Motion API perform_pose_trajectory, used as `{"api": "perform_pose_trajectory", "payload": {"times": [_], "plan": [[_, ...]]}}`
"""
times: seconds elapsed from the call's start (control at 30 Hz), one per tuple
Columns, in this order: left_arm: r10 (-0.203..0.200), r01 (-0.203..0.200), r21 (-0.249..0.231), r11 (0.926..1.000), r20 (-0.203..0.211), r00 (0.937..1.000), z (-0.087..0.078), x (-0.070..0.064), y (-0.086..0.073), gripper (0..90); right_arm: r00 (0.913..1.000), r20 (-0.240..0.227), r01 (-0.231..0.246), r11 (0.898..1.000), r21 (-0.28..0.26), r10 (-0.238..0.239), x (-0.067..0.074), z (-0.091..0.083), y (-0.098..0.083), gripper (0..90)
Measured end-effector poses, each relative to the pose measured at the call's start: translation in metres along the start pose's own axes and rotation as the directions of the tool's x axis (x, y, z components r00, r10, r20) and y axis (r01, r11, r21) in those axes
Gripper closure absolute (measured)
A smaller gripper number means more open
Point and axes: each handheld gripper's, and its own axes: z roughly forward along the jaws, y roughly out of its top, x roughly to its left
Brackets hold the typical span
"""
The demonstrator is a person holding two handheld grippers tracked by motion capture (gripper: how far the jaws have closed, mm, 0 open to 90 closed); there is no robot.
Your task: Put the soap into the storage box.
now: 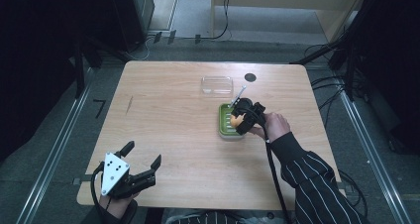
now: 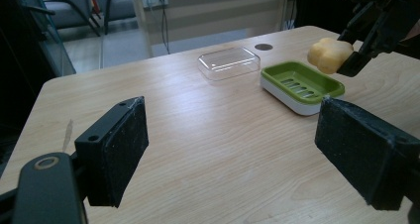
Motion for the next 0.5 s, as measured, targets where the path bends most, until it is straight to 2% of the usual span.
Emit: {"api": "perform_pose_trajectory", "payload": {"times": [0.5], "plan": [[-0.001, 0.001, -0.002, 1.0, -0.001, 1.0, 0.0, 0.0, 0.0, 13.7, 0.9999, -0.01, -0.004, 1.0, 0.017, 0.004, -0.005, 0.016, 0.012, 39.7]]}}
